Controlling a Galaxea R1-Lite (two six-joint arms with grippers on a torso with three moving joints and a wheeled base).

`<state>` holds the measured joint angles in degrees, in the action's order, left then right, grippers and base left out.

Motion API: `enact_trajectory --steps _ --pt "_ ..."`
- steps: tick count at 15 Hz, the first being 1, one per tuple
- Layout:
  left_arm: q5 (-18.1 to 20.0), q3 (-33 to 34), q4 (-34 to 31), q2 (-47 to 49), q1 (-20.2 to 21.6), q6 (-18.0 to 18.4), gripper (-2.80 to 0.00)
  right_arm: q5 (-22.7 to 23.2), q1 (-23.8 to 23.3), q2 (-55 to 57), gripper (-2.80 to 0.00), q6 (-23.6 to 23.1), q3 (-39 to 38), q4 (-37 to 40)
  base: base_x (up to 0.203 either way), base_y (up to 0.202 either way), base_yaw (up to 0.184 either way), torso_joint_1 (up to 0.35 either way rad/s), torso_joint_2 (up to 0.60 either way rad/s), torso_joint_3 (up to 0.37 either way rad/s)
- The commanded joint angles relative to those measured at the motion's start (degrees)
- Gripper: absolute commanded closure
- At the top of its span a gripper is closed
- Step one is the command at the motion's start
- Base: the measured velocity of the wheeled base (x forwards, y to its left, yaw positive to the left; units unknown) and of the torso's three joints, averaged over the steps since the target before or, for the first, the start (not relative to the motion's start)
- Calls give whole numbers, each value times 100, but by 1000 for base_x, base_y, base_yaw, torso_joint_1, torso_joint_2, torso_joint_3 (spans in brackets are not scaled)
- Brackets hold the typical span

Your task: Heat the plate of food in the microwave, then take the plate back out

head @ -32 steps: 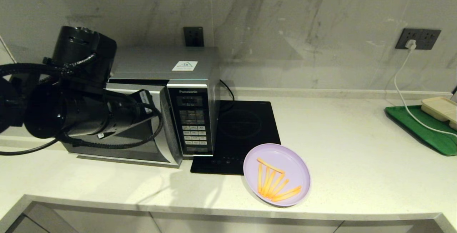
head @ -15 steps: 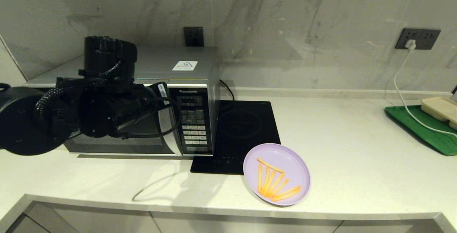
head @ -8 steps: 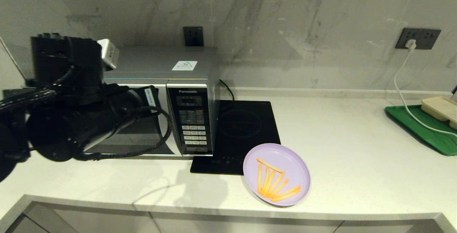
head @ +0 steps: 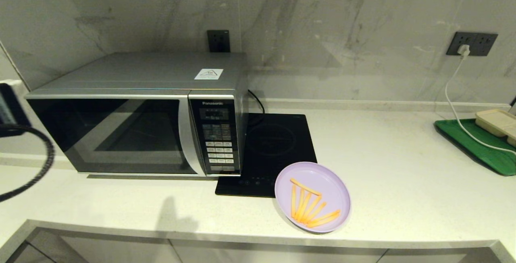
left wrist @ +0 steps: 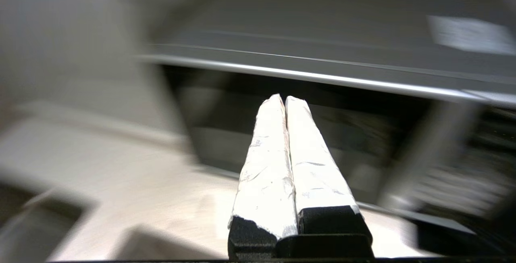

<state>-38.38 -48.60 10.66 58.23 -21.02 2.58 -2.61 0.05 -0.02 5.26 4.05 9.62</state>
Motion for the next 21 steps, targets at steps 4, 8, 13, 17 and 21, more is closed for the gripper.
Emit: enact_trajectory --steps 4,8,13,17,21 --pt "-417 624 -877 -2640 980 288 0 -3 -2 2 0 1 0 5 0 0 0 0 0 0" --pt "-228 1071 -1804 -3977 1711 541 0 -3 4 2 0 1 0 5 0 0 0 0 0 0" --pt "2633 2522 -2421 -5758 2085 978 0 -3 4 2 0 1 0 5 0 0 0 0 0 0" --pt "4074 4021 -2291 -5827 2132 142 0 -3 3 2 0 2 0 5 0 0 0 0 0 0" --pt "3856 4750 -1365 -5819 2127 164 0 -3 4 2 0 1 0 5 0 0 0 0 0 0"
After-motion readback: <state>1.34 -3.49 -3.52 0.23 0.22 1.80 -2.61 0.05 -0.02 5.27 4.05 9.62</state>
